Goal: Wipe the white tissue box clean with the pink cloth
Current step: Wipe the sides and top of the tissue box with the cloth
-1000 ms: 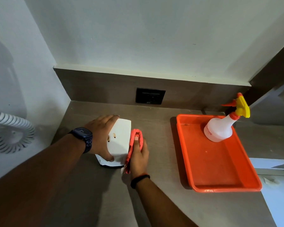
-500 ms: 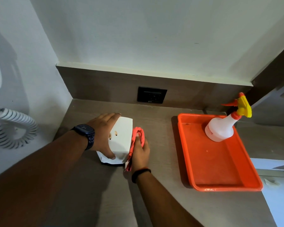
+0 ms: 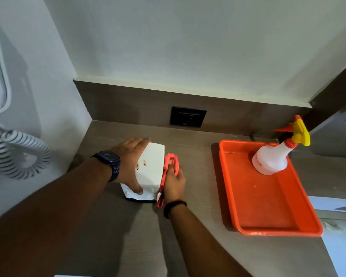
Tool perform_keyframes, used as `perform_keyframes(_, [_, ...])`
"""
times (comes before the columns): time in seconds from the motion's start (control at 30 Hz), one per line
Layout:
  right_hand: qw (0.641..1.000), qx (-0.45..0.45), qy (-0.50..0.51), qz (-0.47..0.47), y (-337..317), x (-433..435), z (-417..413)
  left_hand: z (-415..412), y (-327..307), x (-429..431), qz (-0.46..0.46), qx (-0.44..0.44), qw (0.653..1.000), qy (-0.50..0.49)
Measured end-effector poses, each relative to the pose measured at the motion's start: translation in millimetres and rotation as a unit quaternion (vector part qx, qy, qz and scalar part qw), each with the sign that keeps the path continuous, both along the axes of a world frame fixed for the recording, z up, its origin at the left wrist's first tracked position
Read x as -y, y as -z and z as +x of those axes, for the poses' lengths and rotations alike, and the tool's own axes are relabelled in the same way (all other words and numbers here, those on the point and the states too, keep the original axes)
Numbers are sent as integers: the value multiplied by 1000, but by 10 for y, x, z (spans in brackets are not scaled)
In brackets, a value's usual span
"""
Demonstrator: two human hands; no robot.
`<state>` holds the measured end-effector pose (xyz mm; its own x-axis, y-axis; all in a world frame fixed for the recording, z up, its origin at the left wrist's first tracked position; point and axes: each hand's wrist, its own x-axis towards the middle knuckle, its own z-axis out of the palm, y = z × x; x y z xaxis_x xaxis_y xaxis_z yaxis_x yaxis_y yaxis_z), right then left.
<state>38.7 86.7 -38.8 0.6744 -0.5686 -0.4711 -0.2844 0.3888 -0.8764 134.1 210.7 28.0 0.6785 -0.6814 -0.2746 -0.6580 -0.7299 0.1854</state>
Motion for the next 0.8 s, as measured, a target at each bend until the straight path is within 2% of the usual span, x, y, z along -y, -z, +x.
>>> perform_keyframes(0.1, [999,49,5,16,-37,-71,-132,9,4,5,3,-4,1000,-2])
perform_keyframes(0.23, [994,95,-36,-51,-198,62,129,19,2,3,9,-7,1000,-7])
perform_keyframes(0.37, [996,44,-58,-50,-155,163,307,21,-35,23,18,-13,1000,-4])
perform_keyframes(0.5, [1000,1,-25,-10,-30,30,91,16,-27,20,25,-10,1000,2])
perform_keyframes(0.6, [999,37,-10,30,-43,-110,-171,18,-18,16,20,-7,1000,2])
perform_keyframes(0.7, [995,89,-28,-26,-186,-98,-136,16,-9,4,4,-4,1000,0])
perform_keyframes(0.8, [991,83,-55,-92,-287,40,98,5,-14,-3,-12,-11,1000,-5])
